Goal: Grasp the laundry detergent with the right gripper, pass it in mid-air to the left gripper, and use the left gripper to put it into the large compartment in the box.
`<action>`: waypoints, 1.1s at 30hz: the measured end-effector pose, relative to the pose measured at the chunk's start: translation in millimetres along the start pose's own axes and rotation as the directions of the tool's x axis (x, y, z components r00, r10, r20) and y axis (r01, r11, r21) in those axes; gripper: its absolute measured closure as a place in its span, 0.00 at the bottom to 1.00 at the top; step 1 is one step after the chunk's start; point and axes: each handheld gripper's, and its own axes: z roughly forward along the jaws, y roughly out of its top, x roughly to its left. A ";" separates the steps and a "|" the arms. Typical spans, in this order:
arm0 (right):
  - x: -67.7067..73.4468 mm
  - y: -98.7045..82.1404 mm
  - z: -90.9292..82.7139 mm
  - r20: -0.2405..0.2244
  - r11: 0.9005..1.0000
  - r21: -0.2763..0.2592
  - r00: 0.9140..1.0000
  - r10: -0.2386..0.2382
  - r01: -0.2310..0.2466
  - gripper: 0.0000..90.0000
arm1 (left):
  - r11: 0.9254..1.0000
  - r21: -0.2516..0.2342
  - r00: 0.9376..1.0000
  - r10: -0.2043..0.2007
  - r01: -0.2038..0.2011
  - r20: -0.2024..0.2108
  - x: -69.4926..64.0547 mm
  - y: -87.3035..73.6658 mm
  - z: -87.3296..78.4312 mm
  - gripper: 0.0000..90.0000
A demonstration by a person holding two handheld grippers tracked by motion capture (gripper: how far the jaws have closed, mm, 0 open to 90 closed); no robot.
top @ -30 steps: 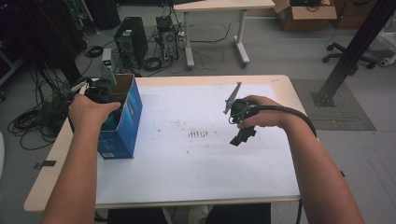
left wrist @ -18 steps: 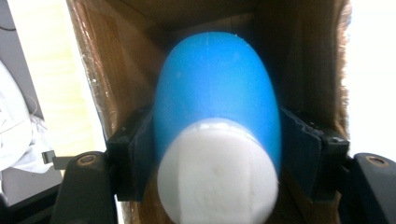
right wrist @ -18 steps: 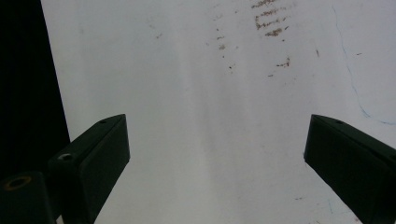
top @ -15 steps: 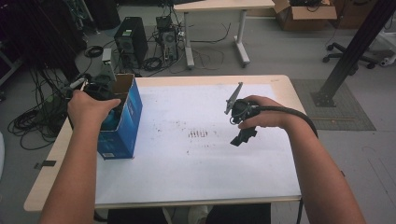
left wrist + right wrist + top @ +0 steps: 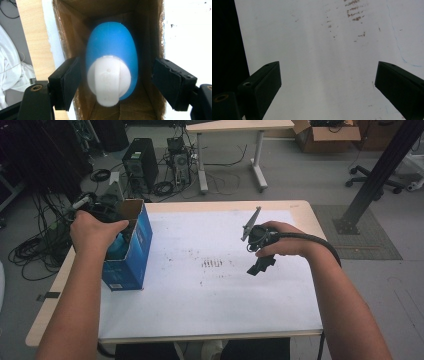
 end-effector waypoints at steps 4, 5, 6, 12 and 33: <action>-0.2 -0.5 -0.8 -0.001 1.000 0.001 1.000 0.002 -0.002 0.08 | 1.000 0.006 1.000 0.001 0.000 -0.013 -0.7 -0.2 -4.6 0.26; -0.4 -0.6 -1.7 0.002 1.000 -0.002 1.000 0.002 -0.002 0.08 | 1.000 0.004 1.000 0.003 -0.003 -0.006 -0.7 -0.5 -6.6 0.26; -0.2 -0.6 -2.2 0.001 1.000 -0.004 1.000 0.004 -0.004 0.08 | 1.000 0.000 1.000 0.011 -0.011 -0.001 -1.7 -0.9 -10.4 0.24; 0.7 1.6 -4.2 0.003 1.000 -0.009 1.000 -0.001 0.001 0.08 | 1.000 -0.012 1.000 0.026 -0.026 -0.016 -6.8 -1.3 -22.0 0.21; 3.5 2.6 -6.3 0.009 1.000 -0.005 1.000 0.000 0.000 0.08 | 0.985 -0.037 0.974 0.172 -0.168 0.148 -31.8 -1.6 -51.3 0.06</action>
